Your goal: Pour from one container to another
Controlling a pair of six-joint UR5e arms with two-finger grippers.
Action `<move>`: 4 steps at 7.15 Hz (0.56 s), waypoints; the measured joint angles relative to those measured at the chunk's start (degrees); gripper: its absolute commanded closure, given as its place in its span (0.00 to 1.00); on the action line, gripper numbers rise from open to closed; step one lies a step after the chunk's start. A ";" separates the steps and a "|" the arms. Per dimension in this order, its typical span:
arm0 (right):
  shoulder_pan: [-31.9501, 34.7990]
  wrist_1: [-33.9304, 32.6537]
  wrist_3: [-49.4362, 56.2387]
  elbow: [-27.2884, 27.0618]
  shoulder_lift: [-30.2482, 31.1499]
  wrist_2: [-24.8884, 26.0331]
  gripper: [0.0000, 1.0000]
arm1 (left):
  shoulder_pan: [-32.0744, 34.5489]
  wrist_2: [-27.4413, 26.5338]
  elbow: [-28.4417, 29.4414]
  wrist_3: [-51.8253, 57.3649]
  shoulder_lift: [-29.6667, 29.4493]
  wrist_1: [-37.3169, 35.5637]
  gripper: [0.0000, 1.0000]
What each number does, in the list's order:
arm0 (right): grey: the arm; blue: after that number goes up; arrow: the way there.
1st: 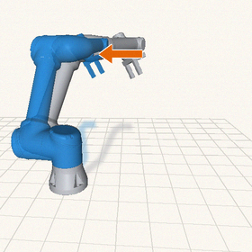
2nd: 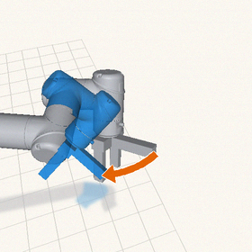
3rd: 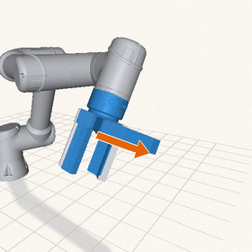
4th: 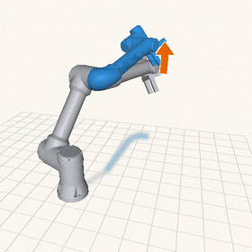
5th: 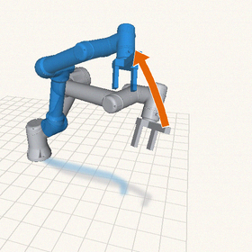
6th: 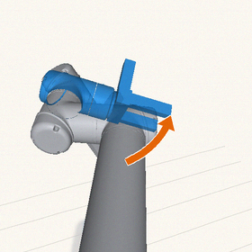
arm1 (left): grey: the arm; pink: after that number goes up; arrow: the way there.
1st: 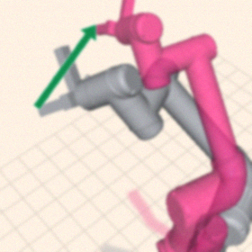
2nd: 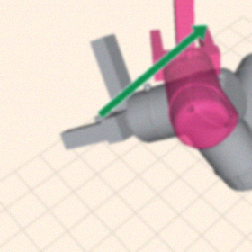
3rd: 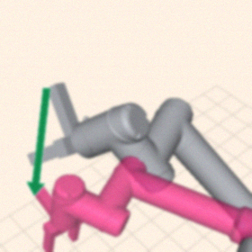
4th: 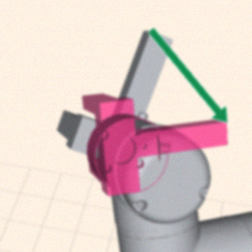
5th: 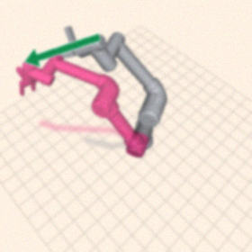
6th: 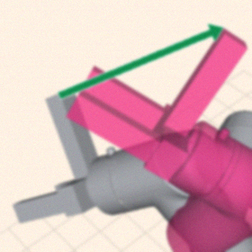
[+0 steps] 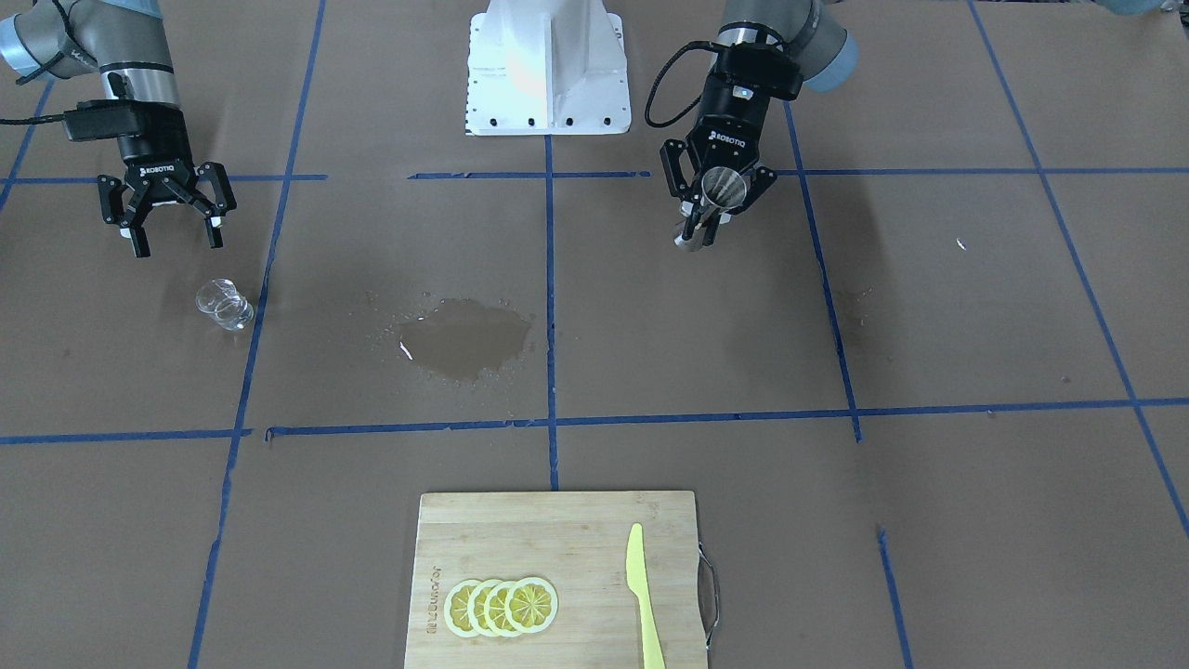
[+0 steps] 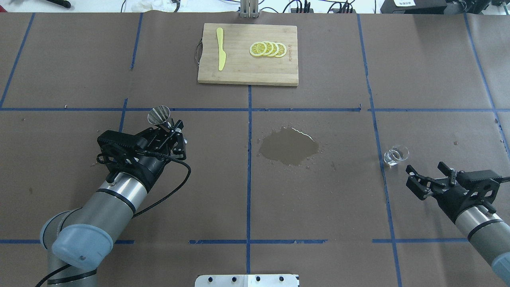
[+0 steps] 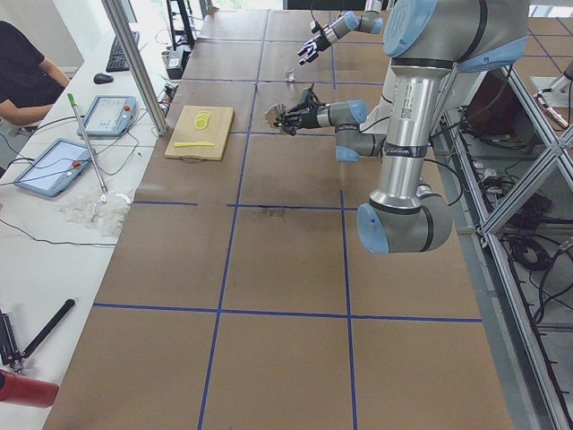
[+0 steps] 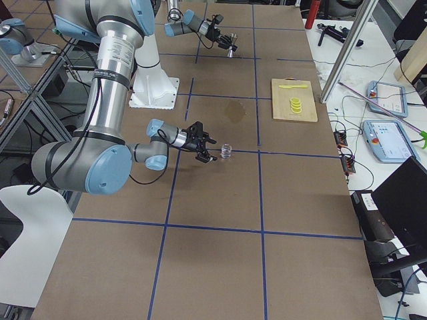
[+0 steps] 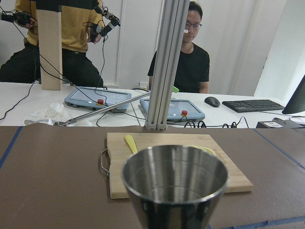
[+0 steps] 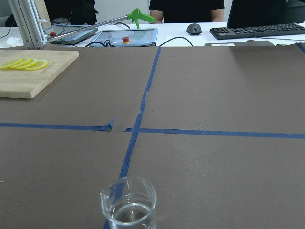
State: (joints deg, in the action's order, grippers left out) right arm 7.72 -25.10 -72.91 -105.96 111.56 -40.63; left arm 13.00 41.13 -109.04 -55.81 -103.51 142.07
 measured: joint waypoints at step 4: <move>-2.08 12.23 13.15 14.58 -9.65 3.34 0.00 | 0.14 0.06 0.22 0.00 0.39 0.04 1.00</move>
State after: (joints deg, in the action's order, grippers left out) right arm 5.64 -12.87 -59.76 -91.38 101.91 -37.28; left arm 13.14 41.19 -108.82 -55.81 -103.12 142.11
